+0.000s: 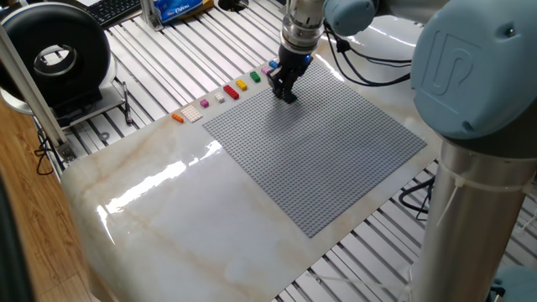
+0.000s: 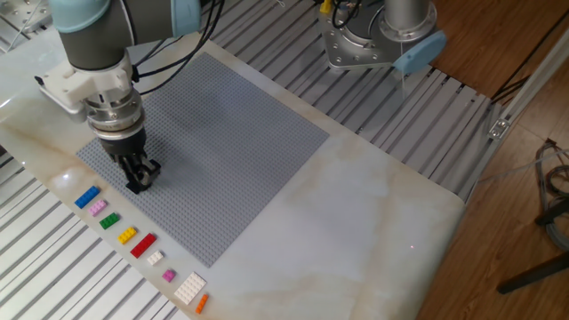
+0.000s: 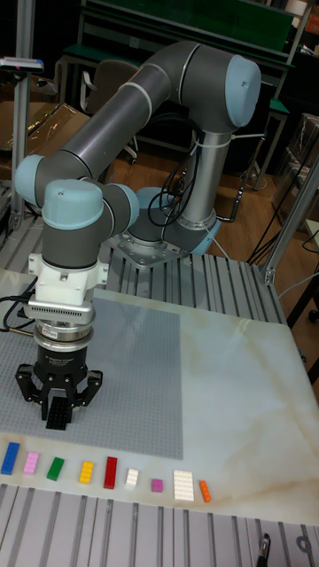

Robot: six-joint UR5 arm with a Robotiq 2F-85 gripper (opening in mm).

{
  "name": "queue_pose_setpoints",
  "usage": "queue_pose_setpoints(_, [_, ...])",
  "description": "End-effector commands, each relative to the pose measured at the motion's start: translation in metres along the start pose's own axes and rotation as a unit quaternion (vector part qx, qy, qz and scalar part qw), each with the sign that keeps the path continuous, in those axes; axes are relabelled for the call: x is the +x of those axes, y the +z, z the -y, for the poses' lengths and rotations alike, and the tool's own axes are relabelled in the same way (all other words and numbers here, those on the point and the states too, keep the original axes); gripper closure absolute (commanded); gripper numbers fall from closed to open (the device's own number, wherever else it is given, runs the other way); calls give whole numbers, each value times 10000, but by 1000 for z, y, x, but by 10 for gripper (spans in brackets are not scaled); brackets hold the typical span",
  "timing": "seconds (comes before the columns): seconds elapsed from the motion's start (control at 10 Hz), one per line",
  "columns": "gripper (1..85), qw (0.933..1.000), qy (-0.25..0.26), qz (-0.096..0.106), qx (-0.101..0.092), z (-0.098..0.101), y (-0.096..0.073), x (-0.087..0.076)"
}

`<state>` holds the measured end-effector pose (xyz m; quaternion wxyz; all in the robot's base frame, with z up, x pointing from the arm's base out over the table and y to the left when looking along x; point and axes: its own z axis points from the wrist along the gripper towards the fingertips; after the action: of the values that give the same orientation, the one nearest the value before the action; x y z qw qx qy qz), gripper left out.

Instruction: Stack small Lego blocks one on top of the other

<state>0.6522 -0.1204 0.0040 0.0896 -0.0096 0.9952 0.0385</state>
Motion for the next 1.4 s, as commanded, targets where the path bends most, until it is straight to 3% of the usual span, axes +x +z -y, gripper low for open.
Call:
queue_pose_setpoints(0.0, [430, 9999, 19, 4, -119, -2, -4, 1])
queue_pose_setpoints(0.5, [413, 9999, 77, -43, -59, 1, 2, -1])
queue_pose_setpoints(0.8, [423, 9990, 314, -271, 156, 3, -2, 6])
queue_pose_setpoints(1.0, [437, 9986, 397, -315, 121, -10, -12, -3])
queue_pose_setpoints(1.3, [447, 9989, 361, -293, 104, -8, -12, -6])
